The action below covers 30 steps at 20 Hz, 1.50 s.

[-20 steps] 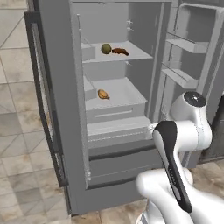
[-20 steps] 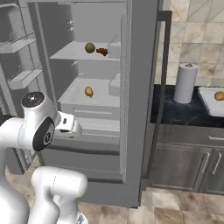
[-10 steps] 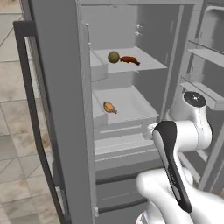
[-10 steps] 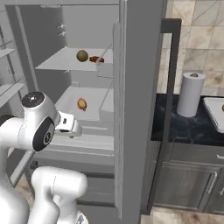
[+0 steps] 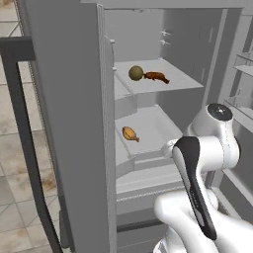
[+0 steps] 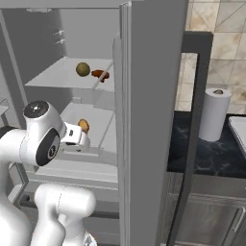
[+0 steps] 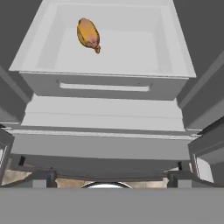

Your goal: Place one potato and one chicken drumstick in each tupperware on the nearby counter, to pack two identical lunches.

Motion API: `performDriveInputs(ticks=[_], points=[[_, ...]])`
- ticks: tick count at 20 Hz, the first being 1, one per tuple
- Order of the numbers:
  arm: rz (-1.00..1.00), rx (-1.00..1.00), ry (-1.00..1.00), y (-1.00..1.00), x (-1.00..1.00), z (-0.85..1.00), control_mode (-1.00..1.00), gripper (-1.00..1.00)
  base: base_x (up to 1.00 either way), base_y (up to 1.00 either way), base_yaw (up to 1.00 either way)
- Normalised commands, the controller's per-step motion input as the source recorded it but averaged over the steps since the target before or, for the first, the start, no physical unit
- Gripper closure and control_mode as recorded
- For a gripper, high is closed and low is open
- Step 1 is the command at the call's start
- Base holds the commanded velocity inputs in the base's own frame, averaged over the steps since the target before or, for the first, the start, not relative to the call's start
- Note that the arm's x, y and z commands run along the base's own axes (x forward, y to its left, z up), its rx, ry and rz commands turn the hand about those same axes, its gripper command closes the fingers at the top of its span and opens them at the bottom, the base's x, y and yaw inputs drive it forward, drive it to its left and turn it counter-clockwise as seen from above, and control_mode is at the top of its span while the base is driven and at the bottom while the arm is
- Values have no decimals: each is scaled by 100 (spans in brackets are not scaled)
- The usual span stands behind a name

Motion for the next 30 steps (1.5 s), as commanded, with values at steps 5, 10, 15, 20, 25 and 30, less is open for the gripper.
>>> performDriveInputs(ticks=[5,10,15,20,25,30], points=[[0,0,0,0,0,0,100,-100,45,0,0],[0,0,0,0,0,0,100,-100,35,0,0],[0,0,0,4,13,-18,-100,-100,5,0,0],[1,0,-6,19,28,-11,-100,-100,0,0,0],[3,0,-11,26,39,-10,-100,-100,0,0,0],[1,0,-1,22,56,-11,-100,-100,0,0,0]])
